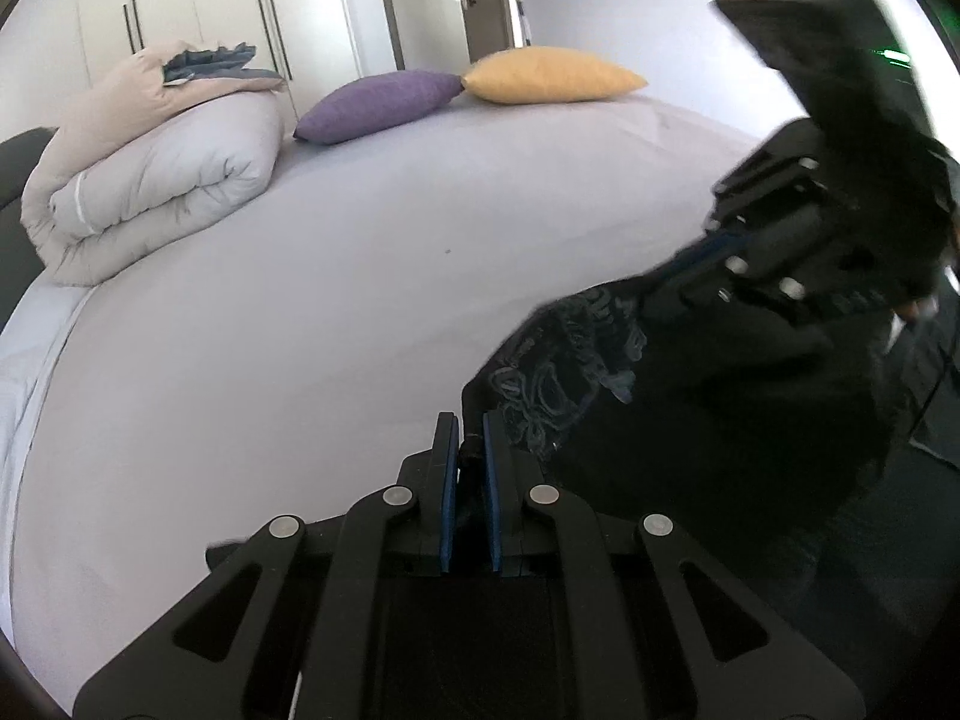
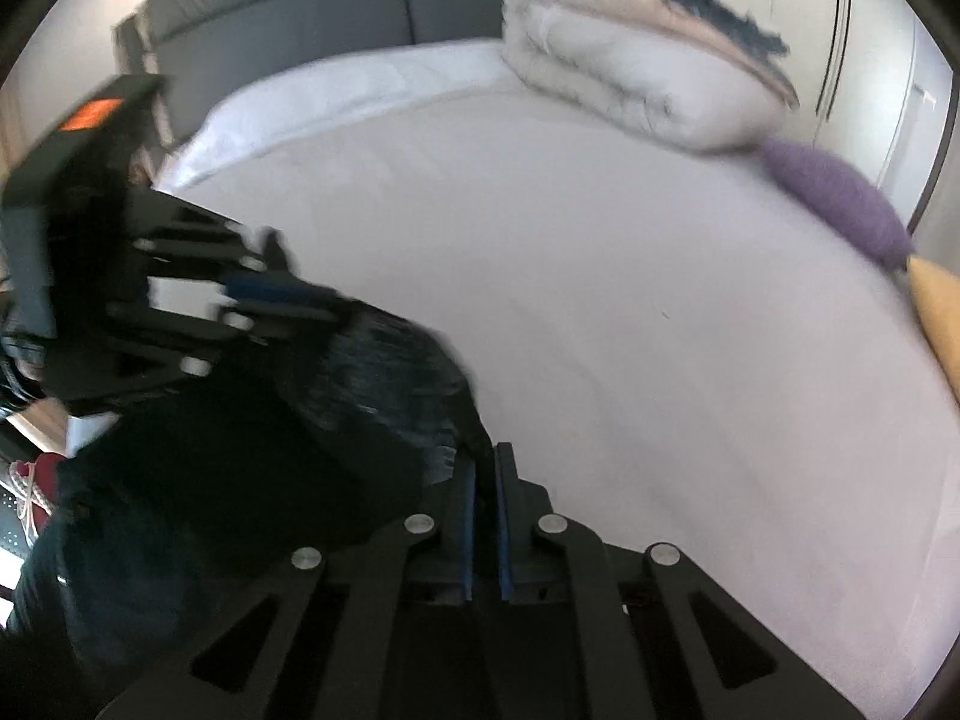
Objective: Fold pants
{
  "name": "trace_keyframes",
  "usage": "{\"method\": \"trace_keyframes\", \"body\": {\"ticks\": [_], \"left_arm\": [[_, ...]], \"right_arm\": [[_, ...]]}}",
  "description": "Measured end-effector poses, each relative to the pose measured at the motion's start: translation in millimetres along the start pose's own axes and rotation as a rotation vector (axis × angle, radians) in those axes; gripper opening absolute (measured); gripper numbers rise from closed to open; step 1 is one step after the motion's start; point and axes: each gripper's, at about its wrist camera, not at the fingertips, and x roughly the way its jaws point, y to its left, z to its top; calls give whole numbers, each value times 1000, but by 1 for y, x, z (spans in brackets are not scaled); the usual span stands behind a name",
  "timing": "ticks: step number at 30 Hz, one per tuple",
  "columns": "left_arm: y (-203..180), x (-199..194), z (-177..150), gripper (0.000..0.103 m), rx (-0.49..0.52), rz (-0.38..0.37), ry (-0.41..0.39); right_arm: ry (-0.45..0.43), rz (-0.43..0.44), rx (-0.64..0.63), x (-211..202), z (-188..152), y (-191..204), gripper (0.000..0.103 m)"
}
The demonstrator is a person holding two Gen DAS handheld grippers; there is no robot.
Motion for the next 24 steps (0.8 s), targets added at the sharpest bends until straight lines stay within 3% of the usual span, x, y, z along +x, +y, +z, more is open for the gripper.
{"method": "trace_keyframes", "body": {"ticks": [3, 7, 11, 19, 24], "left_arm": [[-14, -33, -22, 7, -16, -10, 3], [-41, -85, -70, 7, -15, -18, 19], [-77, -132, -127, 7, 26, -54, 31], [-143, -190, -210, 7, 111, -122, 81], [-163, -211, -237, 7, 107, -133, 88]], "right_arm": [[-14, 13, -84, -15, -21, 61, 6], [15, -57, -214, -22, -65, 131, 6], [33, -200, -415, -51, -120, 203, 6], [84, -275, -549, -79, -200, 279, 6], [92, -315, -623, -84, -228, 304, 6]]}}
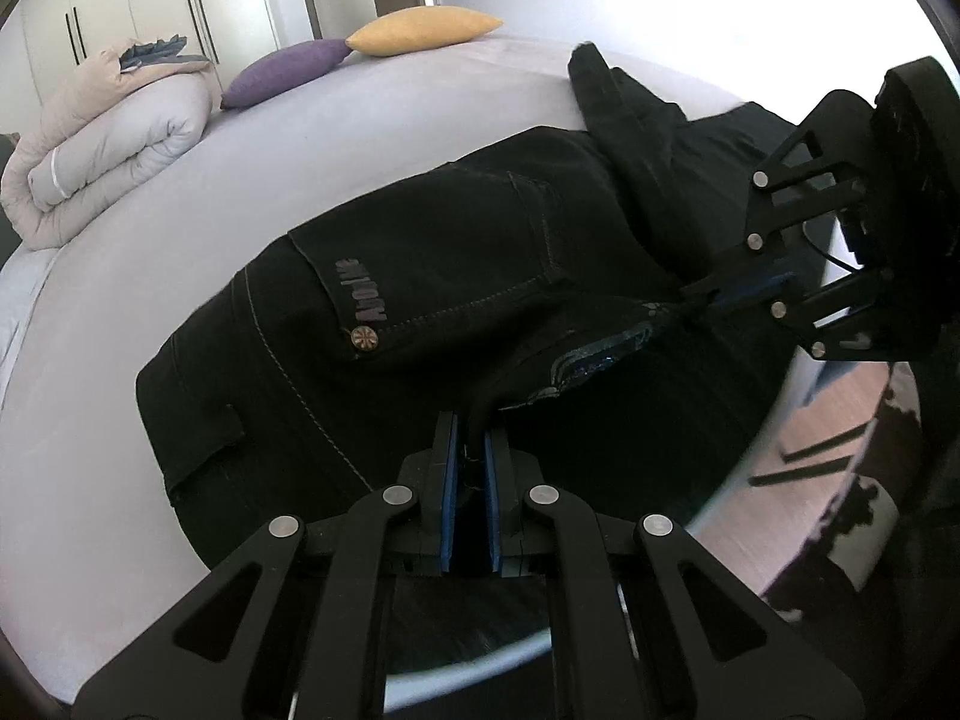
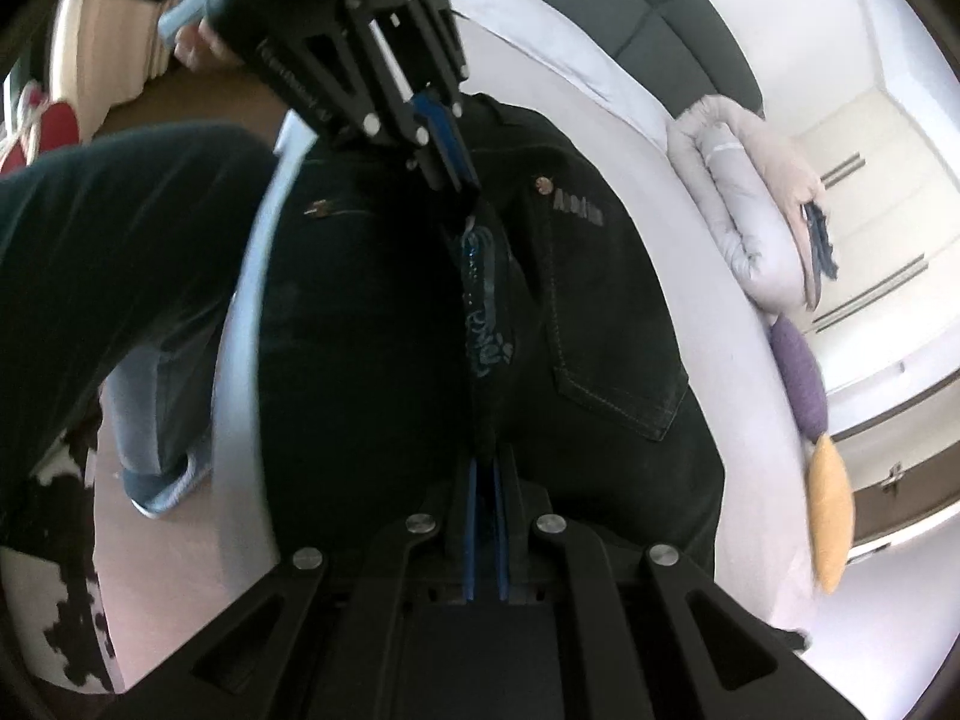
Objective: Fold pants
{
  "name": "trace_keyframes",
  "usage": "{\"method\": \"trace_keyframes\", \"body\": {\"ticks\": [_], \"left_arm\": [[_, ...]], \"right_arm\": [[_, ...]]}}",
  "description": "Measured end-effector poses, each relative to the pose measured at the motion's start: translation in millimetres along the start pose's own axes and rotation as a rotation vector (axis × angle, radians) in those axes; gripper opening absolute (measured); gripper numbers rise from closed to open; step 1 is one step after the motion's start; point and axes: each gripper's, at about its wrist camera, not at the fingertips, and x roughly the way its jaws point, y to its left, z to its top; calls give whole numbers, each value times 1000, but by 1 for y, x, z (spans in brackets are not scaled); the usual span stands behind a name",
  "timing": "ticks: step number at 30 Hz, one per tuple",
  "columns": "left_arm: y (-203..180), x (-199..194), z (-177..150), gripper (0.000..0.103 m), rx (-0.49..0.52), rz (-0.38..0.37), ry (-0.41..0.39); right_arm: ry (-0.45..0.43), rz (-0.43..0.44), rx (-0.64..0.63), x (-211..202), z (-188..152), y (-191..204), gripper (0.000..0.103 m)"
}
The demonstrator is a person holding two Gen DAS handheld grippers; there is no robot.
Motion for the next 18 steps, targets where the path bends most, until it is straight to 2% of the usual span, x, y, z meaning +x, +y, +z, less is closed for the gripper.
{"method": "trace_keyframes", "body": {"ticks": [6, 8, 18], "left_arm": [[-15, -8, -17, 7, -6, -7, 7], [-7, -1, -10, 7, -6, -8, 9], [-11, -7, -18, 8, -13, -8, 10]], "right_arm": [[2, -14, -54, 5, 13, 1, 6], [9, -23, -64, 6, 16, 6, 6], [28, -44, -85, 4, 14, 25, 6]]}}
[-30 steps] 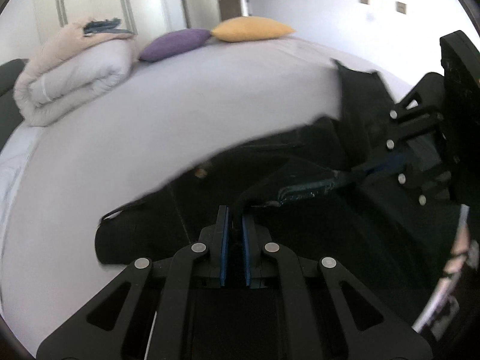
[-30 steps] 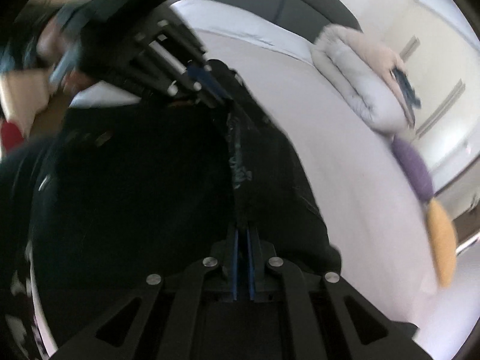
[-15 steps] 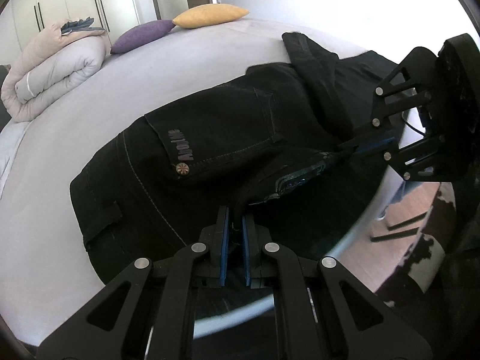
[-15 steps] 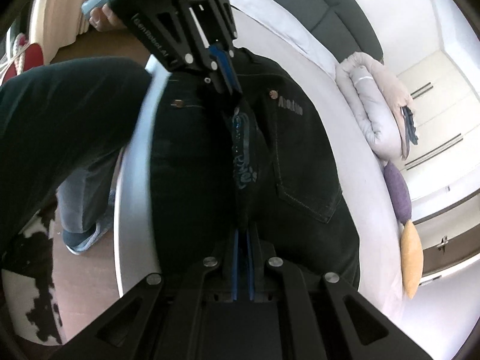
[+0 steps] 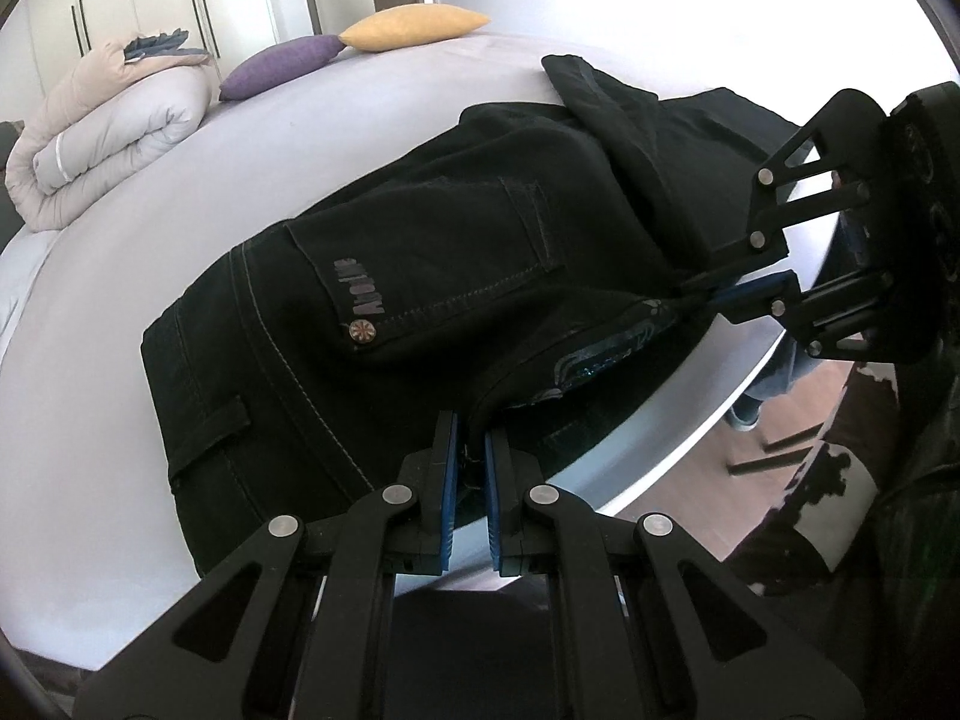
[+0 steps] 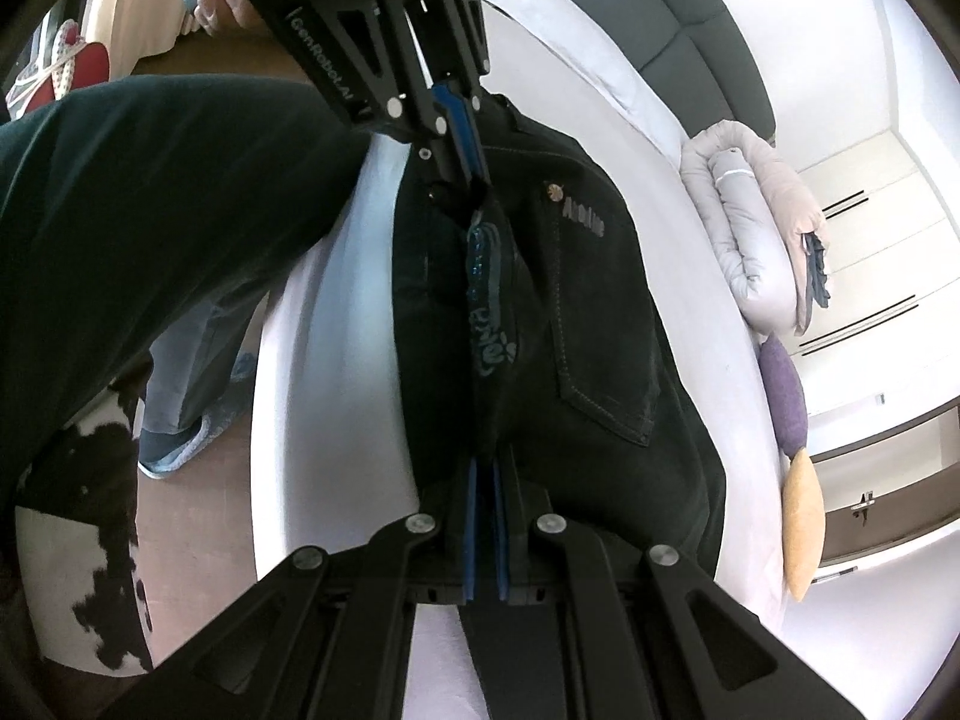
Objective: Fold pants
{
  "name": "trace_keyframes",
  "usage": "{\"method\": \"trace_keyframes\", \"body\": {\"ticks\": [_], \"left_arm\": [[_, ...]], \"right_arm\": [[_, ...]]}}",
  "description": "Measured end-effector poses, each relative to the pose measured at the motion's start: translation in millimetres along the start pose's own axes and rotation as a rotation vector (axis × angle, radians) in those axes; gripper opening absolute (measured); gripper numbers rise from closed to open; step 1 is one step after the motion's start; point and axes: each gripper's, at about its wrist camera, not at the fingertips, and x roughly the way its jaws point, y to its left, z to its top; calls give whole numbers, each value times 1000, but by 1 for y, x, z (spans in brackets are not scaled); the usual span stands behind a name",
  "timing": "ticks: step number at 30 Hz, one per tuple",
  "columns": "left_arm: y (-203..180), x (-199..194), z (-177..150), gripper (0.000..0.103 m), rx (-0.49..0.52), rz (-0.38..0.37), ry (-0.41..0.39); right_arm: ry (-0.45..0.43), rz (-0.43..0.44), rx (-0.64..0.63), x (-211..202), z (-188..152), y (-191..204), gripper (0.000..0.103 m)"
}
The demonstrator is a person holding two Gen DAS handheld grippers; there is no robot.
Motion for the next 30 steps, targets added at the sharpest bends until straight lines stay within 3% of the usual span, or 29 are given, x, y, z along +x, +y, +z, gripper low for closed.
{"method": "trace_keyframes", "body": {"ticks": [4, 10, 15, 17, 20, 21, 23, 24, 25, 28, 30], "left_arm": [[1, 7, -7, 13, -22, 3, 27], [21, -19, -4, 16, -71, -49, 57], [42, -37, 26, 16, -196, -61, -71], [41, -26, 40, 16, -221, -55, -88], [35, 14, 62, 16, -266, -19, -44], [36, 31, 64, 16, -301, -29, -12], [40, 67, 61, 15, -389, -39, 84], [40, 74, 59, 15, -405, -35, 75], [40, 76, 60, 15, -410, -28, 60], [44, 79, 63, 15, -449, -33, 68], [45, 84, 63, 15, -445, -31, 76]], "right_arm": [[22, 8, -16, 12, 2, 6, 6], [31, -2, 16, 23, 7, 8, 7], [33, -13, 17, 28, 10, 12, 9], [36, -13, 29, 30, 10, 13, 10], [30, -4, 87, 29, 9, 8, 11], [27, 5, 122, 28, 8, 4, 12], [22, 38, 223, 25, 4, -8, 24], [12, 98, 302, 21, -1, -19, 50], [-3, 143, 362, 17, -5, -28, 66], [-98, 256, 677, 2, -40, -82, 67], [-117, 277, 983, 8, -90, -139, 65]]}}
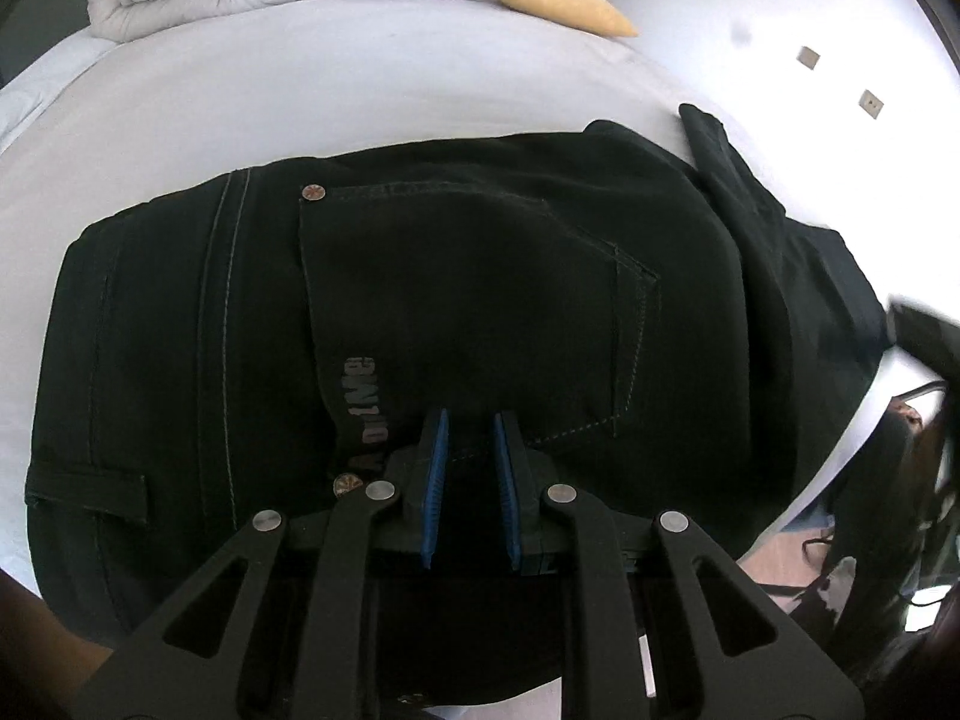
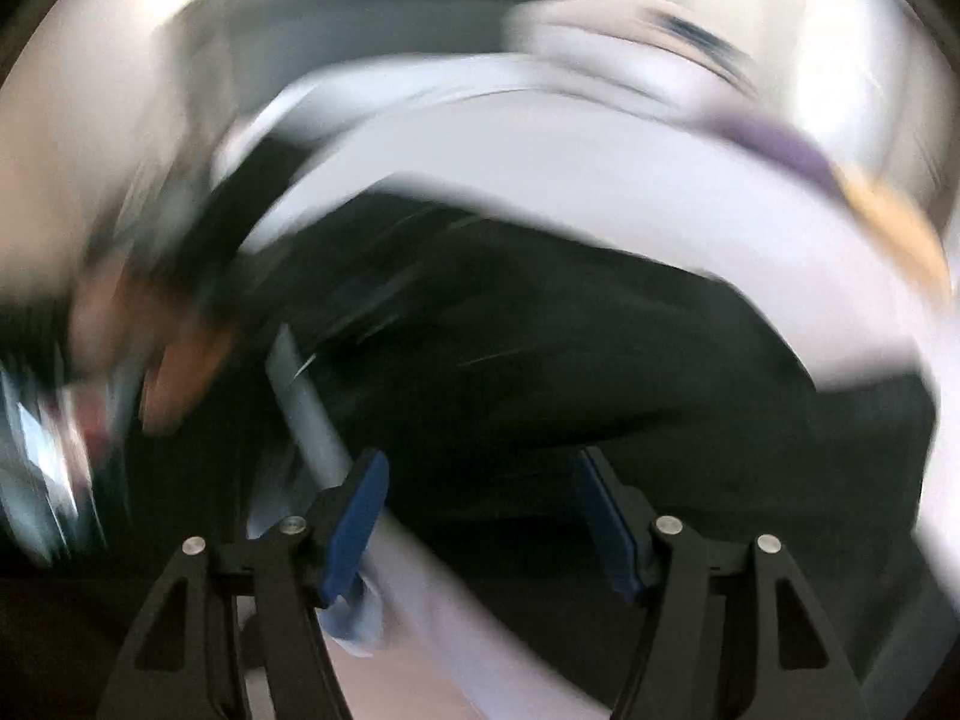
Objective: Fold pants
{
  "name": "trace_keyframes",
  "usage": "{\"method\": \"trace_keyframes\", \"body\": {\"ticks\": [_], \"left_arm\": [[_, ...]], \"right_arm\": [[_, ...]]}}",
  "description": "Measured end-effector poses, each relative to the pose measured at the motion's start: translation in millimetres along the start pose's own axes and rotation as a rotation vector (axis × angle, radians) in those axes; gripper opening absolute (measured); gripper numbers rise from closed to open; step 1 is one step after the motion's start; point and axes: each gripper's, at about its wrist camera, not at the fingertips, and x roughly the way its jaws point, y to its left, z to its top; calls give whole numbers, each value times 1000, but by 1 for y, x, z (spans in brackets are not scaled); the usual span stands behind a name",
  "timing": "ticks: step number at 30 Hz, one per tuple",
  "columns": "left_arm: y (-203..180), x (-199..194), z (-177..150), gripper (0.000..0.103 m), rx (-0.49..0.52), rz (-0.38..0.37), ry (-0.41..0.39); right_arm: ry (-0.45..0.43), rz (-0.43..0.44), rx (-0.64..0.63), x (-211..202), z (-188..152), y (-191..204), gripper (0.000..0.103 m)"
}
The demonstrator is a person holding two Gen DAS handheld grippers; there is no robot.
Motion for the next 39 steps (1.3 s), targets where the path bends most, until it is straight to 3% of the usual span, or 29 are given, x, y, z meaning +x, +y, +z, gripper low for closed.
{"method": "trace_keyframes", "body": {"ticks": [3, 4, 6, 10, 14, 22, 23, 25, 27, 33, 39], "left_arm": [[1, 6, 5, 15, 5, 11, 10], [0, 7, 6, 15, 3, 15, 11], [-3, 11, 3, 15, -1, 22, 10], [-2, 10, 1, 15, -16, 23, 6], [7, 5, -4, 15, -27, 21, 4], [16, 0, -7, 15, -33, 12, 2], [16, 0, -7, 15, -33, 14, 3], [15, -1, -8, 15, -29, 18, 4], [14, -1, -8, 15, -30, 22, 5], [8, 0, -8, 15, -23, 35, 2], [6, -1, -8, 15, -25, 36, 0]], "right_arm": [[-116, -17, 405, -21, 14, -108, 51], [-170, -9, 580, -27, 13, -155, 50], [-193, -13, 761, -26, 11, -206, 50], [-176, 15, 962, 3, 11, -276, 50], [-120, -9, 1153, 37, 0, -310, 50], [-227, 79, 1297, 63, 14, -333, 46], [-238, 81, 1300, 67, 16, -337, 43], [-245, 80, 1291, 72, 22, -345, 8], [-247, 48, 1284, 69, 24, -355, 6], [-429, -52, 1201, -25, -2, -341, 5], [-593, -174, 1305, -139, -117, -298, 5]]}}
